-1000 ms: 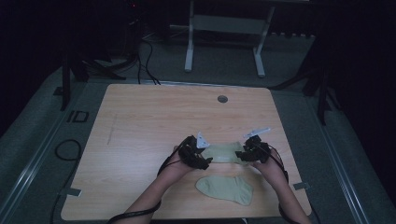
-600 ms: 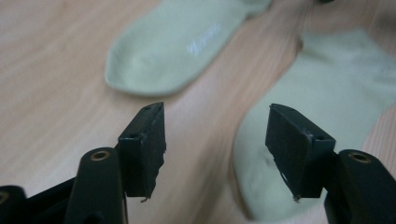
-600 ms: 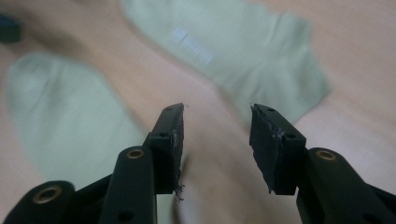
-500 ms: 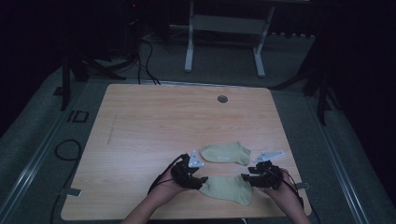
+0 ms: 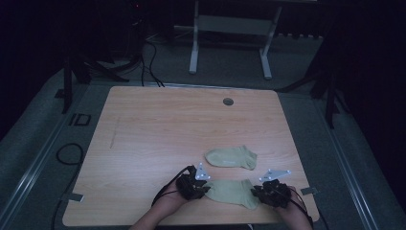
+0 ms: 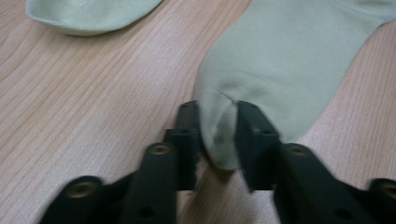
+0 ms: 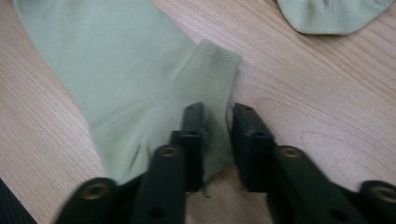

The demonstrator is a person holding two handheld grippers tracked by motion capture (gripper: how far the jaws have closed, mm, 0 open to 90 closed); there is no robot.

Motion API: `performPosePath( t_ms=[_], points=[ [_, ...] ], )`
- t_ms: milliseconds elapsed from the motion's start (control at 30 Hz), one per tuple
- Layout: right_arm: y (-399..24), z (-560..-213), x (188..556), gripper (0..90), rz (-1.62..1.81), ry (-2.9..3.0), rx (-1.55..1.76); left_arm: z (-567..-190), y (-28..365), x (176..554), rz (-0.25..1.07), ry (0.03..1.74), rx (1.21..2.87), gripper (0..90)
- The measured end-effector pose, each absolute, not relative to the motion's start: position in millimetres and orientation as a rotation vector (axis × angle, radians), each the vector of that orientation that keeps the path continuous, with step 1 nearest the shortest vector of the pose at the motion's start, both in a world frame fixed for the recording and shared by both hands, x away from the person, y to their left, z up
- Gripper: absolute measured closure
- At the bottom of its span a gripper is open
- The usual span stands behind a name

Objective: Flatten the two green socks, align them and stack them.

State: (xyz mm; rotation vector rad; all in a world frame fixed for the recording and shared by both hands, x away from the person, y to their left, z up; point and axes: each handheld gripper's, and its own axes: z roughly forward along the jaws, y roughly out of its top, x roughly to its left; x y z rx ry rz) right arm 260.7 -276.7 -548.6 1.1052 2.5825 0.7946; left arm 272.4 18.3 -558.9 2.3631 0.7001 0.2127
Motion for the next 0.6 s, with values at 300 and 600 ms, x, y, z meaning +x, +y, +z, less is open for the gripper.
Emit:
performPosePath(
  t_ms=[300, 600],
  points=[
    [-276.3, -530.8, 259.8, 85.1, 0.866, 2.570, 1.122, -548.8, 16.8, 269.8, 0.221, 0.713, 2.342, 86.6],
    [-282.7, -504.0, 289.4, 85.0, 0.895, 2.504, 1.119, -517.9, 9.2, 293.0, 0.269, 0.732, 2.299, 86.7]
  ],
)
